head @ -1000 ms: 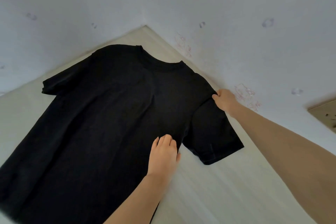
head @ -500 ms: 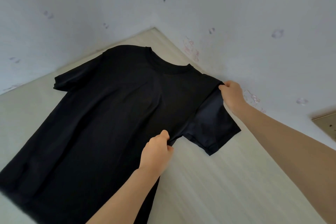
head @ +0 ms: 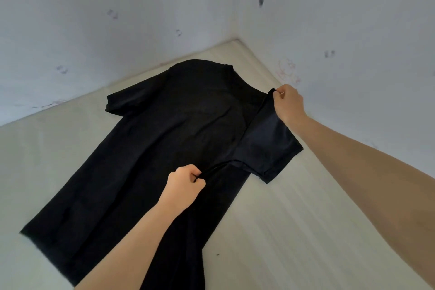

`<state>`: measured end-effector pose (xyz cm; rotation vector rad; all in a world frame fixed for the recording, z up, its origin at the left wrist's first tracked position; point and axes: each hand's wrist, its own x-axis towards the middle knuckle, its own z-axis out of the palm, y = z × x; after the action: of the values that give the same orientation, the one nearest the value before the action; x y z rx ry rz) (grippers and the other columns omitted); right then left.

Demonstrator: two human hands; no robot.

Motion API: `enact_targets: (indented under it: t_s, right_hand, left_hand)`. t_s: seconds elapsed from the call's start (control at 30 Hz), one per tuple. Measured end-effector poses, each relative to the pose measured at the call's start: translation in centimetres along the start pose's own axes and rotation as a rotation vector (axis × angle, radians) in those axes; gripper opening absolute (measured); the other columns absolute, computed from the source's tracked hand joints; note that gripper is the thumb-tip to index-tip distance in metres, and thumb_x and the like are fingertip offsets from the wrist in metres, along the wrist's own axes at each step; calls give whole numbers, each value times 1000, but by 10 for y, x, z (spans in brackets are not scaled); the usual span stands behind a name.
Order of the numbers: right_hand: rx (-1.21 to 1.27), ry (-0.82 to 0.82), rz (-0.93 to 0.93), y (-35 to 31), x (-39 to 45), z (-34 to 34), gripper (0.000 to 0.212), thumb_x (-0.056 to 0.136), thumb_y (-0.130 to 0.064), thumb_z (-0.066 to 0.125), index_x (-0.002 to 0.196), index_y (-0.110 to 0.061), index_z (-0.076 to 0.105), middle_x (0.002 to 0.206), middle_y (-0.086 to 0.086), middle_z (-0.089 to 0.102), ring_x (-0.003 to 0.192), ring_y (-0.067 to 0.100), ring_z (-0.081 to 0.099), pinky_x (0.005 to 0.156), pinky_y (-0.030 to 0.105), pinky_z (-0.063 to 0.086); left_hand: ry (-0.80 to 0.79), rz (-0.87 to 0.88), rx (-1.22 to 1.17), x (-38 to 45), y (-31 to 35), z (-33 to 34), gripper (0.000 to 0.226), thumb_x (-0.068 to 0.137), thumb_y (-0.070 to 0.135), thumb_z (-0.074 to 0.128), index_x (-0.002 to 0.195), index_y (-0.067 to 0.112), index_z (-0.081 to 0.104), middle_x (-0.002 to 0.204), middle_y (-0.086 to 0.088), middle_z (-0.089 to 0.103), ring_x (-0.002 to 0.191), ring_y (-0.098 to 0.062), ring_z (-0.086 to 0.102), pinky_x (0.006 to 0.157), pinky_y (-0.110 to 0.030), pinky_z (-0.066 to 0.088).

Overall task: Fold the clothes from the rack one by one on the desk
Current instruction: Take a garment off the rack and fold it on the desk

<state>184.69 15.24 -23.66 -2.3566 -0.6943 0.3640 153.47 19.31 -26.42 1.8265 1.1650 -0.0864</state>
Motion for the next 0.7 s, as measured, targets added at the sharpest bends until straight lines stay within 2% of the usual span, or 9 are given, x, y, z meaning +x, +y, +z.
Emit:
enact_targets:
  t_s: [0.1, 0.2, 0.33, 0.43, 0.5, 0.6, 0.7]
  right_hand:
    - [-57, -38, 20, -5, 11, 24, 27, 101, -18, 38, 109, 0, 56, 88, 8, 55, 80, 20, 50, 72, 31, 39]
    - [-161, -119, 23, -6, 15, 42, 29, 102, -16, 36, 113, 4, 55, 89, 14, 56, 81, 25, 53, 70, 33, 41]
    - [-448, -231, -48, -11, 8, 56, 28, 98, -11, 44, 121, 4, 45, 115, 22, 56, 99, 36, 54, 80, 40, 43]
    - [-778, -102, -329, -16, -12, 61, 36, 91, -10, 52, 124, 0, 45, 127, 21, 47, 112, 39, 46, 88, 44, 41]
    - [-811, -91, -548, -18, -29, 66, 39, 88, -9, 54, 126, -2, 48, 130, 19, 47, 116, 38, 44, 92, 43, 41]
    - [-697, -309, -808, -21, -73, 72, 34, 87, -10, 55, 121, -8, 56, 125, 14, 52, 115, 35, 46, 90, 43, 47]
    - [-678, -542, -937, -20, -126, 79, 40, 92, -19, 57, 131, -15, 52, 131, 8, 51, 122, 28, 46, 97, 41, 45]
  left_hand:
    - [2, -29, 47, 3, -14, 0, 22, 85, 15, 63, 106, 21, 64, 84, 2, 67, 75, -14, 66, 67, -24, 57]
    - [-7, -16, 126, 2, -22, 4, 37, 82, 16, 62, 117, 24, 56, 87, 9, 62, 74, -9, 64, 69, -33, 59]
    - [22, 25, 250, -8, -20, 11, 48, 83, 18, 61, 128, 25, 46, 101, 10, 58, 80, -11, 61, 71, -33, 57]
    - [23, 35, 339, -18, -18, 14, 54, 83, 19, 58, 133, 25, 39, 114, 8, 54, 83, -15, 60, 72, -32, 54]
    - [17, 19, 401, -25, -18, 16, 56, 84, 18, 57, 135, 23, 35, 115, 7, 51, 82, -17, 57, 68, -30, 50]
    - [35, -41, 450, -42, -18, 19, 49, 81, 17, 60, 125, 19, 37, 106, 5, 48, 76, -16, 53, 63, -30, 47]
    - [20, -121, 478, -55, -21, 22, 52, 79, 16, 66, 121, 20, 35, 102, 4, 44, 76, -14, 50, 60, -29, 43]
